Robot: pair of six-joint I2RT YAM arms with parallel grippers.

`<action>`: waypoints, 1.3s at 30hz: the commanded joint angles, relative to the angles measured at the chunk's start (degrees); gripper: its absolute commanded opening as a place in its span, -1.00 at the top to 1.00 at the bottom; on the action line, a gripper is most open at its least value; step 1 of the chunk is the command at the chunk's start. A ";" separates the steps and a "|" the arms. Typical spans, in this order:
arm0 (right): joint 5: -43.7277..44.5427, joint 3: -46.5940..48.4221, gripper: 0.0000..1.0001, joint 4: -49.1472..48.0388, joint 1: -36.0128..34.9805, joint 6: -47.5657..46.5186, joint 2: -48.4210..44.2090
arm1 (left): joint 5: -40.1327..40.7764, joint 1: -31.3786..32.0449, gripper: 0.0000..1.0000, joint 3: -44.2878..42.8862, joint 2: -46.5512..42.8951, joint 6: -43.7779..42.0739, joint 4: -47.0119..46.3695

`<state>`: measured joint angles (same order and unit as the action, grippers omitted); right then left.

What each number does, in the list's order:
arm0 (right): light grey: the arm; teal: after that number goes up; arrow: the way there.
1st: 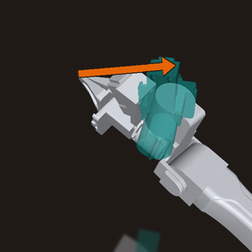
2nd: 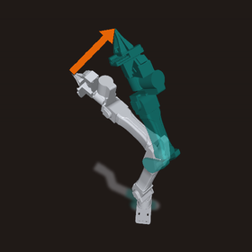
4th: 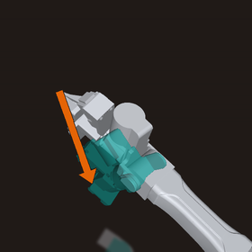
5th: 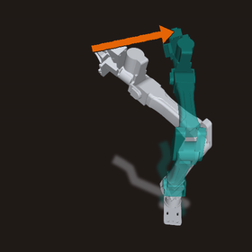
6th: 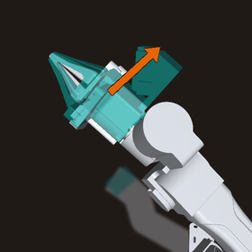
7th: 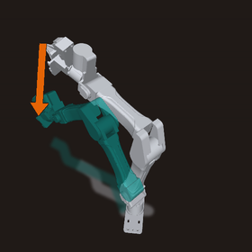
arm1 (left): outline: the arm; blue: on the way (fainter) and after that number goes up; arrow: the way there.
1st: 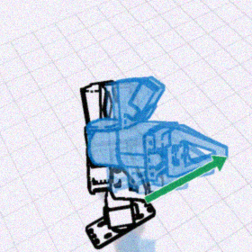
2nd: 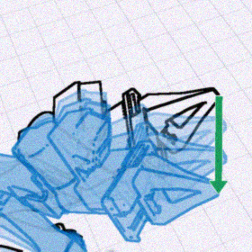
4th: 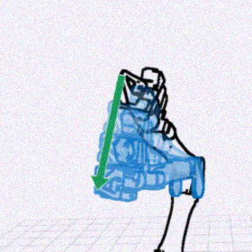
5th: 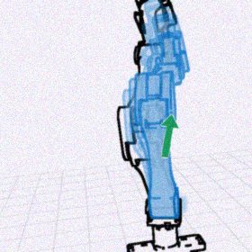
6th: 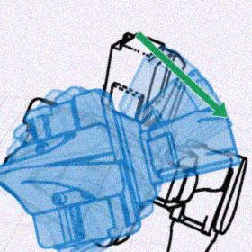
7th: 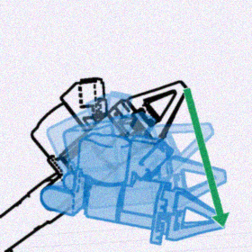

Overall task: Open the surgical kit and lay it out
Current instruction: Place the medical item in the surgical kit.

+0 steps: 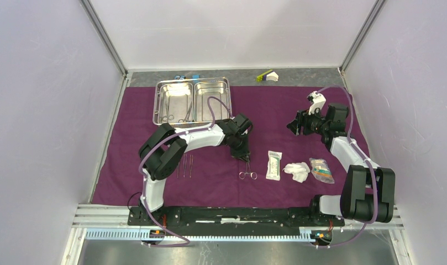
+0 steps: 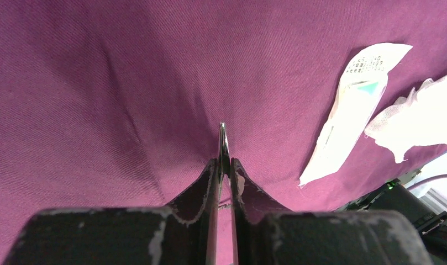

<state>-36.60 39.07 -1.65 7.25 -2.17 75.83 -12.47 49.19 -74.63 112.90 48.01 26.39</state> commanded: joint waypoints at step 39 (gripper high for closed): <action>-3.18 4.64 -0.39 9.68 -2.74 -13.52 -1.93 | 9.86 -7.56 -0.45 -2.46 -16.63 -29.37 -0.29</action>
<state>-38.20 39.86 1.76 6.09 -7.05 75.24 -6.04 45.12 -75.20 101.41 33.67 26.24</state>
